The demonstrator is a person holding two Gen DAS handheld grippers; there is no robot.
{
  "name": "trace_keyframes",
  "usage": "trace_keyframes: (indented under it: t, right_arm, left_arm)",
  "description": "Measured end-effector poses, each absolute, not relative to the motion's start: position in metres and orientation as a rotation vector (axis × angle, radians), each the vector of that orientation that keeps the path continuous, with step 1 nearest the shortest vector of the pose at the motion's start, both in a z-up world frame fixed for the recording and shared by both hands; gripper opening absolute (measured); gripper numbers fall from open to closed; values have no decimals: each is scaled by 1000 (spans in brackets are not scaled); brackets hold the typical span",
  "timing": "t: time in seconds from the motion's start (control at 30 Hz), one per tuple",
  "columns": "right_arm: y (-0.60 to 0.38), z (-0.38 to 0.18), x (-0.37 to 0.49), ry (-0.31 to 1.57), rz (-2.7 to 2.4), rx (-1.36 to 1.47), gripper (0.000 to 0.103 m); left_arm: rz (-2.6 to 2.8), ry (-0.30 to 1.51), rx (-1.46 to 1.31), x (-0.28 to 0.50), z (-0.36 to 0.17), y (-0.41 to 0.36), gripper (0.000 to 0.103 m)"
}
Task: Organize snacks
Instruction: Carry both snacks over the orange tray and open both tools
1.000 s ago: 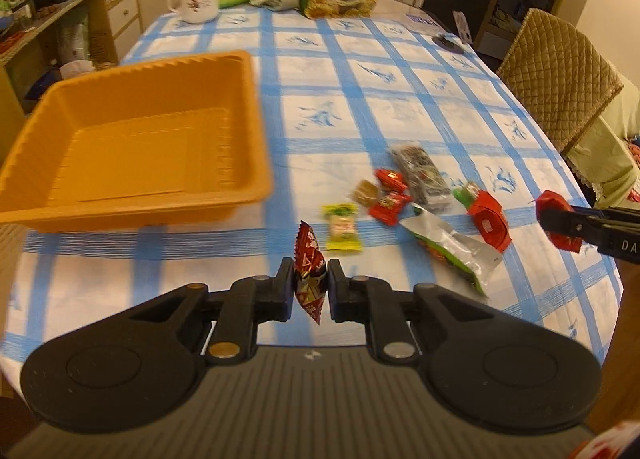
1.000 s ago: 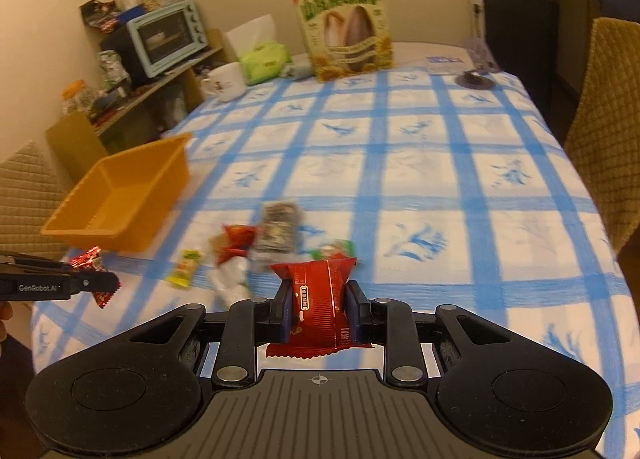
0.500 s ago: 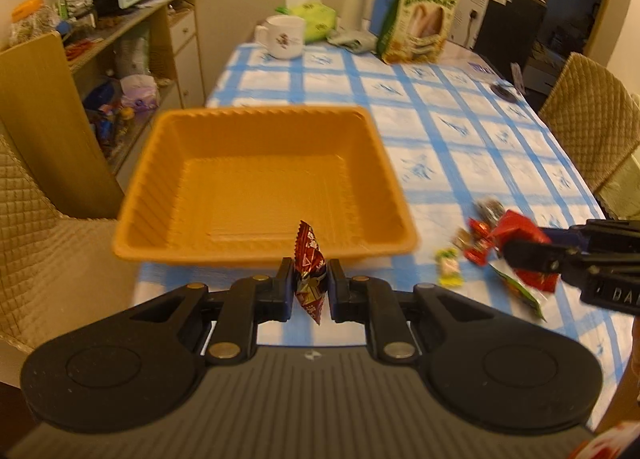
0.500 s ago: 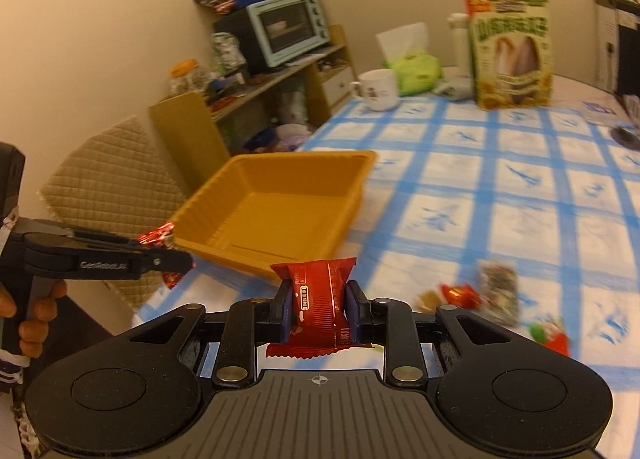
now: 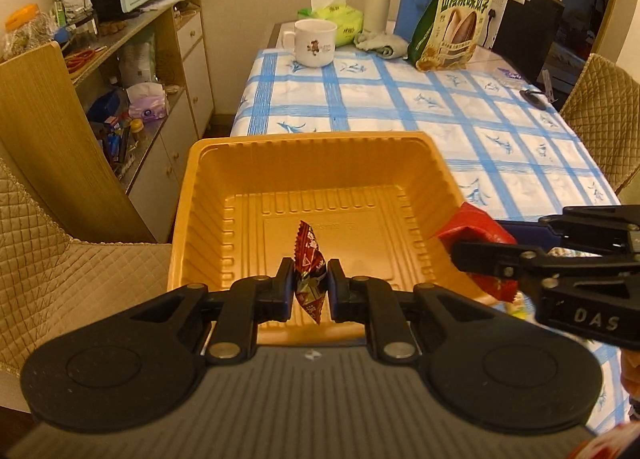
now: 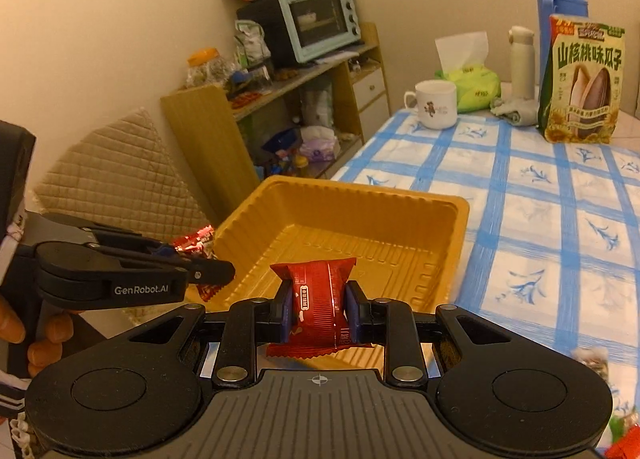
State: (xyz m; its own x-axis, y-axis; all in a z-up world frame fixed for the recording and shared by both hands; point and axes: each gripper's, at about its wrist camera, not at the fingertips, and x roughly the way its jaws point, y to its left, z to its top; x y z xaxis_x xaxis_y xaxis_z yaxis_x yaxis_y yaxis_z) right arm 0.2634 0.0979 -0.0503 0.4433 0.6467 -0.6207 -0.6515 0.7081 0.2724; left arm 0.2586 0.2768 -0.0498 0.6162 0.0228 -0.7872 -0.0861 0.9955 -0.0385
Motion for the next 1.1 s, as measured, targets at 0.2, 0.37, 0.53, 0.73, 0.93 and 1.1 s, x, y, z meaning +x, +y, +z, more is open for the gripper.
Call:
trace_keyframes:
  t: [0.2,0.37,0.53,0.73,0.93,1.1]
  right_arm:
    - [120,-68,284,820,766,-26,27]
    - [130,-78,294,846,737,-35,27]
    - [135,-85,300,862,711,-37,27]
    - [136,-87,303,875,678,-23,28]
    - [142,-90,306,880,672,-21,28]
    - [155,-95,307,883,679,-32,28]
  left_arm:
    - [37,961,-64,284,-69,290,15]
    - [16,1010,-66,299,-84,296,15]
    - [1,1032,-65,306,-95,300,20]
    - [-16,1015,-76,302,-92,307,32]
    - [-19,1004,-96,288,-85,317,33]
    - [-14,996,-109,278,-82,326,34]
